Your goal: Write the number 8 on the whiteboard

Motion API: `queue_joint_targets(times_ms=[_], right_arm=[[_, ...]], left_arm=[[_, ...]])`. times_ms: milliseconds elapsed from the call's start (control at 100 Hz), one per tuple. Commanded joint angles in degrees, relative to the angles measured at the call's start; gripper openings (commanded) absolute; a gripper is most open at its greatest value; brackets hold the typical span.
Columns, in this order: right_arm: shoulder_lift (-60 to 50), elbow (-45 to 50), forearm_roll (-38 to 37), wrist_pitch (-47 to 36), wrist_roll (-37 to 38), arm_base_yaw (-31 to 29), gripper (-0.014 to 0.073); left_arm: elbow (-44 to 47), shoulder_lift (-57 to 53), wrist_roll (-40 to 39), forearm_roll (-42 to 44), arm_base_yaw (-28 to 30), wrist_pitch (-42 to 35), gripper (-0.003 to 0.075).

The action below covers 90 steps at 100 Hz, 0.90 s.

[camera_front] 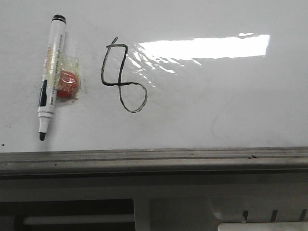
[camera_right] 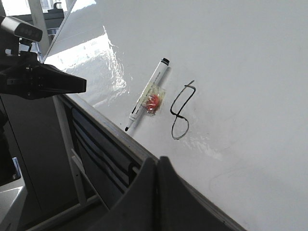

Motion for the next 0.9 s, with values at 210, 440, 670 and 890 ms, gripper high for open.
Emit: queue_joint_targets(times_ms=[210, 440, 670, 890], right_arm=[[0.6, -1.5, -0.1, -4.1, -0.5, -0.1, -0.0063], [0.6, -1.5, -0.1, -4.1, -0.5, -0.1, -0.0063], [0.6, -1.5, -0.1, -4.1, -0.5, -0.1, -0.0063], [0.6, -1.5, -0.1, -4.1, -0.5, -0.1, -0.0063]], left_arm=[[-1.5, 0.4, -0.1, 0.1, 0.2, -3.9, -0.002], [-1.5, 0.4, -0.1, 0.1, 0.2, -3.9, -0.002], [-0.2, 0.4, -0.1, 0.1, 0.2, -3.9, -0.002], [1.1, 0.4, -0.1, 0.1, 0.2, -3.2, -0.002]])
